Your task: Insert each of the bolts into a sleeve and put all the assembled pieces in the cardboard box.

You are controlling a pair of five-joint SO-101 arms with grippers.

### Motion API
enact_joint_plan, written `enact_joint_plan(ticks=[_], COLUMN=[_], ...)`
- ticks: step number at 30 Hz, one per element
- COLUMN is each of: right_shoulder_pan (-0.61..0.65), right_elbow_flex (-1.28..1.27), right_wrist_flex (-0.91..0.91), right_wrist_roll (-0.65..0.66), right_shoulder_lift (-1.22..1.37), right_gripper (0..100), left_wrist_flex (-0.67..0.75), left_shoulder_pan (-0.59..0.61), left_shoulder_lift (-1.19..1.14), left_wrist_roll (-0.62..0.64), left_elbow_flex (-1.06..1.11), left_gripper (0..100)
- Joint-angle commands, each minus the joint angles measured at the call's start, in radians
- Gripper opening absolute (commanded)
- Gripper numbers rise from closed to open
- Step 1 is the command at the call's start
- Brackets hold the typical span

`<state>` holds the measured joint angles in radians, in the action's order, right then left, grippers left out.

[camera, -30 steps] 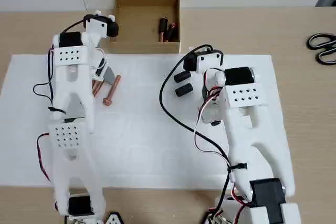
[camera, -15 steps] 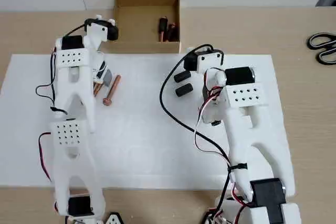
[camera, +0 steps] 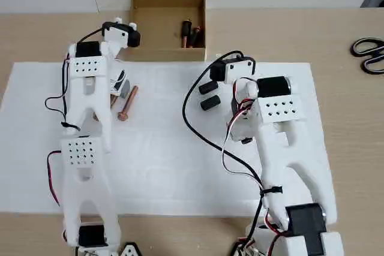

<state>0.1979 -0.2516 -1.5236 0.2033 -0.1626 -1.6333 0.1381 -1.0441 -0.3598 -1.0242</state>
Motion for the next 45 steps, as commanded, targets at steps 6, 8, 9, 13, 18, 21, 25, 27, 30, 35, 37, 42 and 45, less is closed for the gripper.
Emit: enact_joint_plan(ticks=[6,8,9,13,18,21,25,27,30,35,37,42,45], right_shoulder_pan=[-0.004,-0.004,-0.004,-0.004,-0.004,-0.004,-0.004,-0.004,-0.004,-0.004,-0.004,-0.004,-0.004], right_elbow_flex=[0.005,0.005,0.005,0.005,0.005,0.005,0.005,0.005,0.005,0.005,0.005,0.005,0.005], right_wrist_flex=[-0.002,-0.002,-0.002,-0.002,-0.002,-0.002,-0.002,-0.002,-0.002,-0.002,-0.002,-0.002,-0.002], right_wrist_roll=[0.003,0.003,0.003,0.003,0.003,0.003,0.003,0.003,0.003,0.003,0.003,0.003,0.003], right_shoulder_lift=[-0.051,-0.051,-0.051,-0.051,-0.051,-0.051,-0.051,-0.051,-0.051,-0.051,-0.051,-0.051,-0.051], right_gripper=[0.3,0.3,0.3,0.3,0.3,0.3,0.3,0.3,0.3,0.3,0.3,0.3,0.3], left_wrist_flex=[-0.018,-0.038,-0.041,-0.068,-0.120,-0.120,-0.121,-0.121,-0.121,-0.121,-0.121,-0.120,-0.117], left_shoulder_pan=[-0.021,-0.023,-0.023,-0.017,-0.017,-0.015,-0.018,-0.025,-0.028,-0.031,-0.031,-0.031,-0.031], left_shoulder_lift=[0.043,0.057,0.063,0.098,0.163,0.199,0.276,0.315,0.359,0.414,0.442,0.460,0.422], left_wrist_roll=[-0.002,-0.002,-0.002,-0.002,-0.029,-0.029,-0.032,-0.035,-0.035,-0.035,-0.035,-0.057,-0.083], left_elbow_flex=[-0.024,-0.024,-0.024,-0.024,-0.016,0.004,0.087,0.140,0.194,0.231,0.248,0.325,0.369], left_gripper=[5,3,3,2,3,3,2,2,2,2,2,3,5])
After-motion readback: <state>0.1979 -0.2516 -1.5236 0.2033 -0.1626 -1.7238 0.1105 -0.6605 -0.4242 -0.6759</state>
